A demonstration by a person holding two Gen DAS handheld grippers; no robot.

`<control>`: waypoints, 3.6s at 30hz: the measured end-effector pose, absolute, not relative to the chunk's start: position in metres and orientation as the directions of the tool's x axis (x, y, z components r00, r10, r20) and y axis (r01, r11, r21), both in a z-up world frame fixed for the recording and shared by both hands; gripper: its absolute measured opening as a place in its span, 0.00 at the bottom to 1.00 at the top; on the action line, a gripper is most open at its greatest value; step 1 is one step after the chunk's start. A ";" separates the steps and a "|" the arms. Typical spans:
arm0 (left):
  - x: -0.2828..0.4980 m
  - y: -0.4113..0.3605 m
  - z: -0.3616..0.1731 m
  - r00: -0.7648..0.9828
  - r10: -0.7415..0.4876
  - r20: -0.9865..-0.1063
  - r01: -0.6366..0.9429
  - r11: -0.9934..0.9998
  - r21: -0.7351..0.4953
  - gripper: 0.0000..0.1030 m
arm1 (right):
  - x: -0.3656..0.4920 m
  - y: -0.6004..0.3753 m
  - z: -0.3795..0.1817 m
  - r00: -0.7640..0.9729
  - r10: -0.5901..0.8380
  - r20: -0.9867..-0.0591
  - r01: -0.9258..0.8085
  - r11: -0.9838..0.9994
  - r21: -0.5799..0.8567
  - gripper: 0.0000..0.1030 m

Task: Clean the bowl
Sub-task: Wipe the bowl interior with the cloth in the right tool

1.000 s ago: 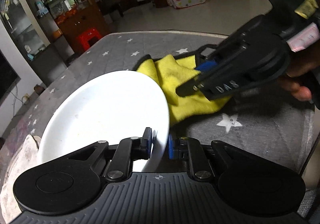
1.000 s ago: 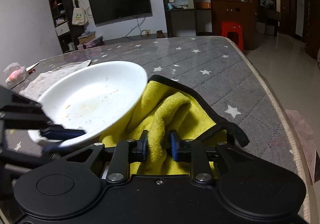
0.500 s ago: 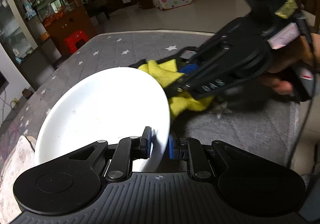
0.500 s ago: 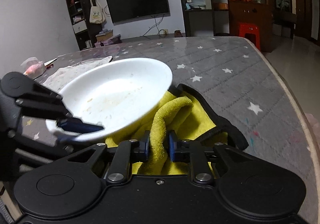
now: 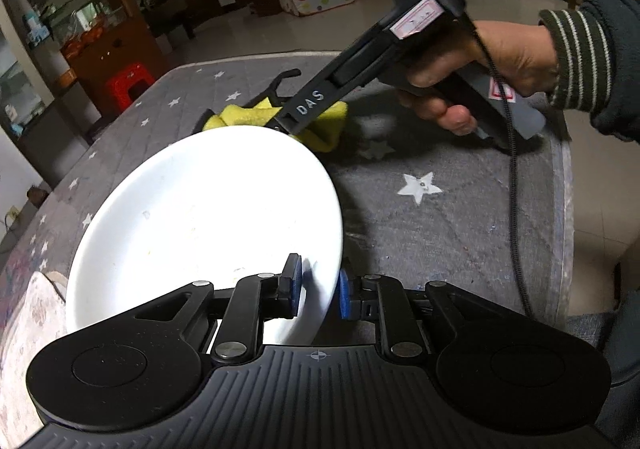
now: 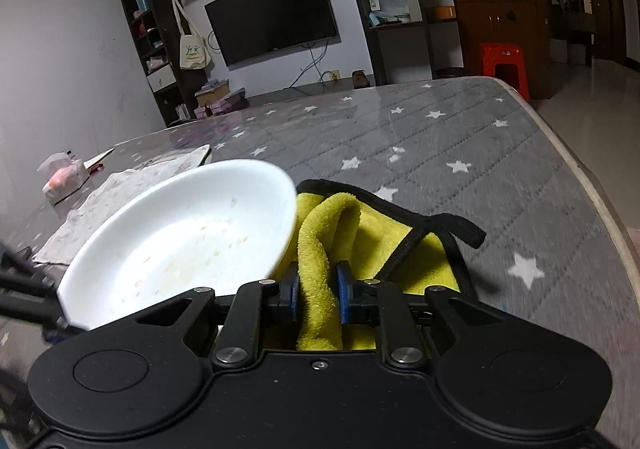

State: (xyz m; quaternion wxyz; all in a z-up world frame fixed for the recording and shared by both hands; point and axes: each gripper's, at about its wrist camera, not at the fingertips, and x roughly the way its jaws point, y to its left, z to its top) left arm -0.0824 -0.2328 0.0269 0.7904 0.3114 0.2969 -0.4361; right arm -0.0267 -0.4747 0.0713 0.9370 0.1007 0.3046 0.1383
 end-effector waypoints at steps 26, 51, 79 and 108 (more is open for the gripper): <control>-0.060 -0.259 0.030 0.444 -0.521 -0.729 0.865 0.460 0.198 0.23 | -0.071 -0.469 0.074 0.763 0.334 -0.553 -0.224 0.940 0.258 0.19; -0.083 -0.229 0.027 0.346 -0.553 -0.758 0.921 0.356 0.160 0.23 | -0.050 -0.465 0.080 0.754 0.382 -0.535 -0.288 0.923 0.255 0.19; -0.069 -0.261 0.032 0.395 -0.516 -0.760 0.876 0.462 0.142 0.43 | -0.041 -0.459 0.079 0.731 0.412 -0.543 -0.326 0.911 0.252 0.19; -0.071 -0.247 0.024 0.299 -0.573 -0.763 0.938 0.325 0.124 0.37 | -0.098 -0.454 0.084 0.723 0.428 -0.543 -0.374 0.903 0.213 0.19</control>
